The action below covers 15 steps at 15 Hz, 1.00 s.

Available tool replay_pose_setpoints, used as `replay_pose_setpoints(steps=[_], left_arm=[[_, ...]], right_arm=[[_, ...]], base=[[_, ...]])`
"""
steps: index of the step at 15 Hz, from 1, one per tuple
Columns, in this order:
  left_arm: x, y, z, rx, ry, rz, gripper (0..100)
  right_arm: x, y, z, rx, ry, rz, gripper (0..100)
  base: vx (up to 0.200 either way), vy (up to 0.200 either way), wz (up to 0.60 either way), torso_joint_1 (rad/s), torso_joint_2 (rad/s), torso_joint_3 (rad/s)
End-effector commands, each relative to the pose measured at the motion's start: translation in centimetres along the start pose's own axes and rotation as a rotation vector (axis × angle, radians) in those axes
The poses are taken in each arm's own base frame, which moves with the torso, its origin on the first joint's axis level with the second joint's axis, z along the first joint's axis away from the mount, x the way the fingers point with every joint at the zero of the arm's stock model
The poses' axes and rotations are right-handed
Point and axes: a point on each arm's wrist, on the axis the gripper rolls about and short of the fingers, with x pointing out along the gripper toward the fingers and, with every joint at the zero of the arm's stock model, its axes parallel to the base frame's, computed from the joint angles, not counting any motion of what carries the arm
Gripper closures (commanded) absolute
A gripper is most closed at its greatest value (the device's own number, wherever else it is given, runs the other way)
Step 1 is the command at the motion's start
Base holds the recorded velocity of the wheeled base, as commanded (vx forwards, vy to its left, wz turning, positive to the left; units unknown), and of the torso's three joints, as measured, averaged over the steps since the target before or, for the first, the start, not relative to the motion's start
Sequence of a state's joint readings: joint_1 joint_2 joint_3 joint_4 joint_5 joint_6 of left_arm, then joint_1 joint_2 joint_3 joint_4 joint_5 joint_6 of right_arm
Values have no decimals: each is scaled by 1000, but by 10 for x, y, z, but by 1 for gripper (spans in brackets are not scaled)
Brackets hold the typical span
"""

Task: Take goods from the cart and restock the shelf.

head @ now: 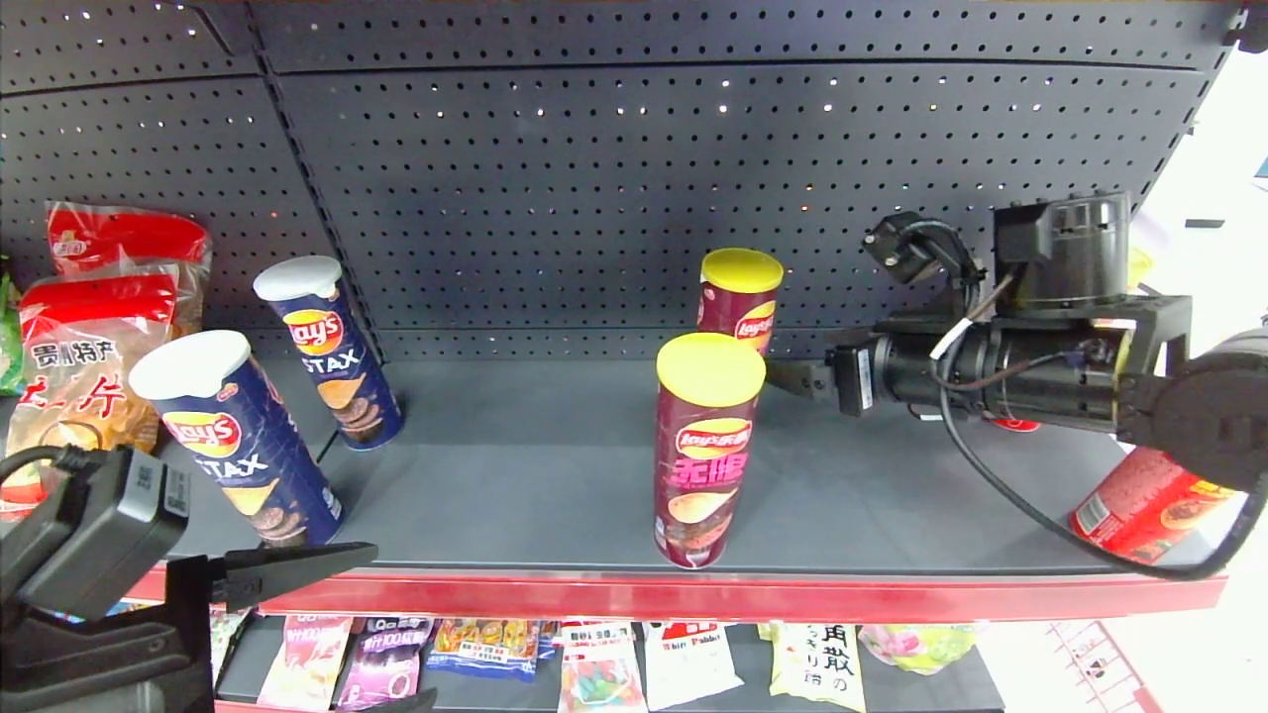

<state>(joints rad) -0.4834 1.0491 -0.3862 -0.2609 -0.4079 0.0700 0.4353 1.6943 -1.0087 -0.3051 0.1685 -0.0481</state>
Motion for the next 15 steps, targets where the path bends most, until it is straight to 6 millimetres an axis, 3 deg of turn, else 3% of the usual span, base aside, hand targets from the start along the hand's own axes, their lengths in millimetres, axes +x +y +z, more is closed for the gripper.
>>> replay_pose_setpoints(steps=[1,5,9,11,13,15], left_arm=[[8,3,-2,-15,37,2,0],[25,12,-7,-45,118,53,0],[45,20,-9,-61,189,60,0],[60,26,-12,-81,243,56,0],[73,28,-12,-84,277,41,0],[87,31,-11,-87,305,27,0]], right_arm=[[-35,6,-6,-1,-16,-39,0],[-89,23,-37,-14,-10,-45,0],[-178,44,-98,-61,-97,-78,0],[-223,45,-151,-85,-204,-160,0],[-242,44,-182,-98,-295,-276,0],[-250,43,-192,-55,-282,-379,0]], base=[[0,0,0,0,0,0],[0,0,0,0,0,0],[0,0,0,0,0,0],[0,0,0,0,0,0],[0,0,0,0,0,0],[0,0,0,0,0,0]])
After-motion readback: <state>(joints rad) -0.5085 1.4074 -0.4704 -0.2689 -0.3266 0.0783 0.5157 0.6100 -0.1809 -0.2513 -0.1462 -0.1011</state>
